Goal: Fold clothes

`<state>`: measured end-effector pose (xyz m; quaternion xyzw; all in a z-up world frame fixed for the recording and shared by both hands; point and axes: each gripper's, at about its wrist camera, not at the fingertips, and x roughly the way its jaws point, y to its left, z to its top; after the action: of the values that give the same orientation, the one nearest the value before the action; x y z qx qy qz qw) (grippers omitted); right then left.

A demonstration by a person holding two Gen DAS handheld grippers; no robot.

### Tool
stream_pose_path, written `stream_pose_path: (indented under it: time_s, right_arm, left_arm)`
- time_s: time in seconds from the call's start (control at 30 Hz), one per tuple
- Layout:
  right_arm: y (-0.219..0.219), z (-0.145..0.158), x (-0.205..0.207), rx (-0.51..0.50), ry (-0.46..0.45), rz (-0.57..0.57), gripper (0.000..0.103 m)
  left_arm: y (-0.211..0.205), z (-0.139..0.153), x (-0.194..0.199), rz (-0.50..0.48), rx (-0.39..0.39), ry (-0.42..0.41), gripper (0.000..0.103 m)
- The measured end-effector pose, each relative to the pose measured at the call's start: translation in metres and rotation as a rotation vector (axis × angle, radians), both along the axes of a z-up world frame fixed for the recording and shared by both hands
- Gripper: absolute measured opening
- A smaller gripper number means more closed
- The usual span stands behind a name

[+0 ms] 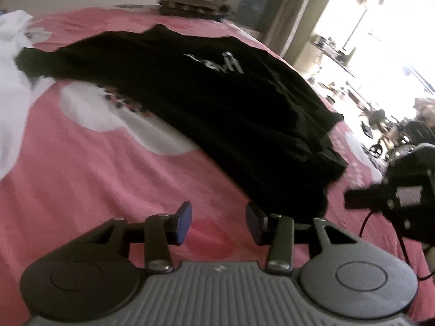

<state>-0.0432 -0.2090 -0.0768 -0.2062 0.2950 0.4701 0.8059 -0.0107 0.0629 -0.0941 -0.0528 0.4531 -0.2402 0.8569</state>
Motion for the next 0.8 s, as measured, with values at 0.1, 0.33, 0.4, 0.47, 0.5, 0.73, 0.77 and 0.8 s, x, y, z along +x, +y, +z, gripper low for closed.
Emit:
stream_pose_path:
  time_s: [0.1, 0.33, 0.4, 0.47, 0.5, 0.73, 0.77, 0.8]
  right_arm:
    - [-0.015, -0.012, -0.023, -0.009, 0.023, -0.035, 0.002]
    - [-0.02, -0.025, -0.038, -0.05, 0.017, -0.069, 0.004]
    - [-0.019, -0.02, -0.033, -0.026, -0.006, -0.067, 0.004]
    - [-0.019, -0.014, -0.022, 0.014, -0.003, -0.083, 0.004]
    - [-0.018, -0.011, -0.017, 0.031, 0.0, -0.093, 0.004]
    - [-0.04, -0.007, -0.02, 0.068, 0.023, -0.194, 0.004]
    - [-0.042, -0.007, -0.022, 0.06, 0.022, -0.202, 0.004]
    - [-0.043, -0.007, -0.025, 0.045, 0.009, -0.204, 0.004]
  left_arm:
    - [-0.007, -0.002, 0.0, -0.048, -0.021, 0.001, 0.044]
    - [-0.039, 0.008, 0.001, -0.172, 0.003, -0.118, 0.051]
    - [-0.056, 0.006, 0.006, -0.25, 0.038, -0.155, 0.054]
    - [-0.073, 0.0, 0.01, -0.33, 0.096, -0.169, 0.051]
    - [-0.078, -0.004, 0.01, -0.362, 0.112, -0.168, 0.05]
    - [-0.089, -0.002, -0.016, -0.434, 0.139, -0.231, 0.01]
    - [-0.088, 0.002, -0.021, -0.437, 0.125, -0.242, 0.01]
    - [-0.088, 0.007, -0.028, -0.45, 0.12, -0.258, 0.01]
